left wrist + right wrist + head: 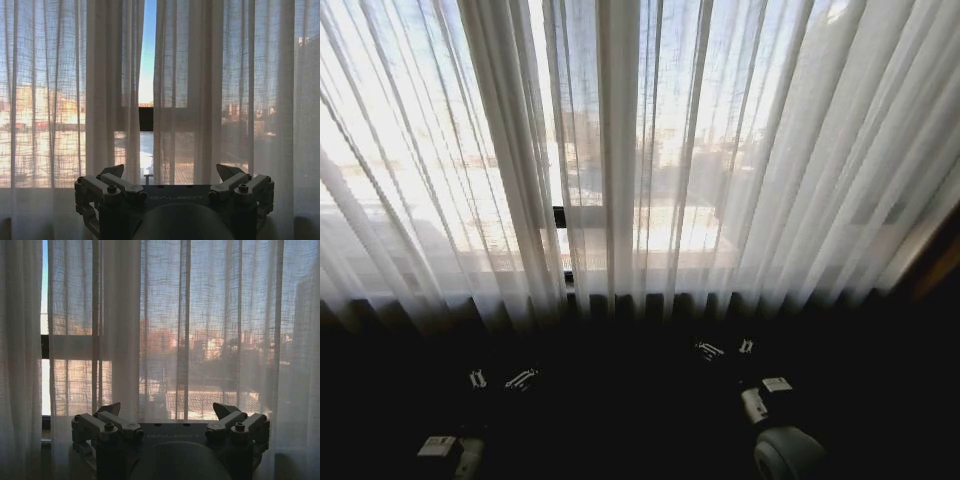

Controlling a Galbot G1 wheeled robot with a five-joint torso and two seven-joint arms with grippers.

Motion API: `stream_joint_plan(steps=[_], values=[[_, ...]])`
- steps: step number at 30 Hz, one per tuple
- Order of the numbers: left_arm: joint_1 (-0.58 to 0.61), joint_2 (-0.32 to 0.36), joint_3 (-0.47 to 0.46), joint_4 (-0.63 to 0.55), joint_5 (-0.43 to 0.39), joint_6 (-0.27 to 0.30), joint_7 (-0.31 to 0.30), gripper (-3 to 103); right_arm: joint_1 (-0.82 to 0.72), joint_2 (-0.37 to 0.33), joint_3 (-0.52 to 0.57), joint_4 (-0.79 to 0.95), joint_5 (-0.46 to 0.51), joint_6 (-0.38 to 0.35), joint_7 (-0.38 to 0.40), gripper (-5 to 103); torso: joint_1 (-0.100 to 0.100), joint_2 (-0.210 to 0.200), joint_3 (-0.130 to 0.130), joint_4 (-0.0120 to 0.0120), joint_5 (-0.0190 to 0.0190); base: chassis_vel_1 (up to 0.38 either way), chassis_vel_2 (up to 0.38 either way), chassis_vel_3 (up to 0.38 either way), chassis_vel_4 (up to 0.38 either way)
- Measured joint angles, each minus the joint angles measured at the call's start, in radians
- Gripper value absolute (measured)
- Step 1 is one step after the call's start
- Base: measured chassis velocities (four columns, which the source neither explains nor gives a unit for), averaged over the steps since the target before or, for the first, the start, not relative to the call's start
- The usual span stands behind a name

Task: Open the curtains by pulling them apart, changing their state from closed to fully open.

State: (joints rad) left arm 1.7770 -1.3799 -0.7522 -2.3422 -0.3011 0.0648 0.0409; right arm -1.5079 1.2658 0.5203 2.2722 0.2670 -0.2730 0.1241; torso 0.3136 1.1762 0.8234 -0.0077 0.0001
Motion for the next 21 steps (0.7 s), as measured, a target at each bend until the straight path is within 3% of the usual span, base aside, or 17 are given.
stream_joint_plan(steps=[10,21], values=[[0.002,-0.005,0.0,0.0,0.001,-0.003,0.006,100,-0.002,-0.002,-0.012,0.004,-0.017,0.0,-0.008,100,0.001,0.0,0.0,0.0,0.0002,-0.228,0.407,0.22,-0.433],[-0.002,-0.011,0.005,0.006,0.004,-0.004,0.007,100,-0.012,-0.002,-0.022,0.0,-0.025,0.0,-0.009,100,0.0,0.0,0.0,-0.0002,0.0002,-0.157,0.554,0.155,-0.543]])
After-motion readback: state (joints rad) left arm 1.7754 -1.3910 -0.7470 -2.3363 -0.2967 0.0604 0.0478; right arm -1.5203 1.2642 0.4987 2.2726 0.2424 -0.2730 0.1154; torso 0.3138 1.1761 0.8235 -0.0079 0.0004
